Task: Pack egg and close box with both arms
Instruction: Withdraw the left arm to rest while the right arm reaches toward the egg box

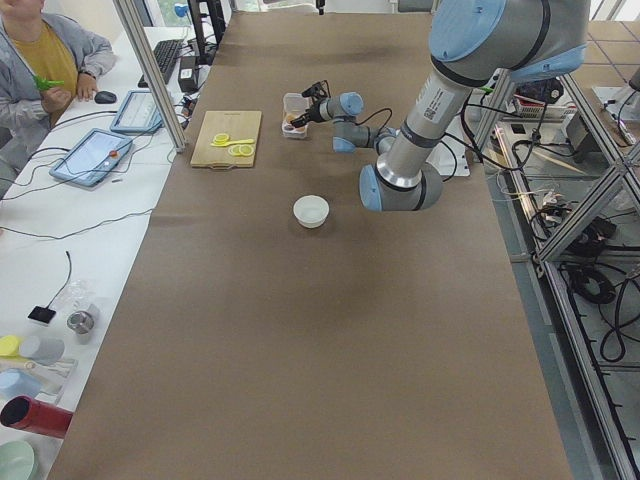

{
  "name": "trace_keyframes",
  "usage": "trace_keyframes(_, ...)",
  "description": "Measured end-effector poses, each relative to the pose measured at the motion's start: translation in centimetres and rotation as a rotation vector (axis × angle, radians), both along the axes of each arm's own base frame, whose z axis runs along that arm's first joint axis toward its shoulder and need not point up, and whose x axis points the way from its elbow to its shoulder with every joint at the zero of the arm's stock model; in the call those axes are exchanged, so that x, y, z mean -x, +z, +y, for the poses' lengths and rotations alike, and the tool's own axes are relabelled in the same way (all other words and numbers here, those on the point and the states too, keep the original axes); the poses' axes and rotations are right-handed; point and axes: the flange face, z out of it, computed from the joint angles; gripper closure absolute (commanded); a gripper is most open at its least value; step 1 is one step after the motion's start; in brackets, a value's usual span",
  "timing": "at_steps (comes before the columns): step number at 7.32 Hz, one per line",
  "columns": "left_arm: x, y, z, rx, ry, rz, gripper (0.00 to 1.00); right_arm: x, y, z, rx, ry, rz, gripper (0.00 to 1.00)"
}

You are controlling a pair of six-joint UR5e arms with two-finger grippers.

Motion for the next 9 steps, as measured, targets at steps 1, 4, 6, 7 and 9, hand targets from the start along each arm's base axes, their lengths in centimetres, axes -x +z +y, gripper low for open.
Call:
trace_keyframes(1,1.1,-0.6,-0.9,0.019,-0.013,0.031,0.47,0.5,-0.9,-0.9,0.008,0.016,0.0,0.0)
trace_keyframes(4,7.3,2.6,-6.7,0.211,0.014,0.017,0.46,5.2,-6.7,-5.6,0.043,0.06,-0.013,0.0)
trace_keyframes(6,15.7,9.6,-10.6,0.342,0.018,-0.056,0.02,11.0,-12.7,-9.0,0.071,0.094,-0.014,0.0)
trace_keyframes(7,20.3,12.7,-13.0,0.396,0.022,-0.076,0.02,14.5,-15.7,-10.1,0.077,0.111,0.001,0.0)
trace_keyframes(9,31.3,19.8,-17.3,0.529,0.058,-0.093,0.02,22.8,-21.5,-11.0,0.086,0.141,0.028,0.0)
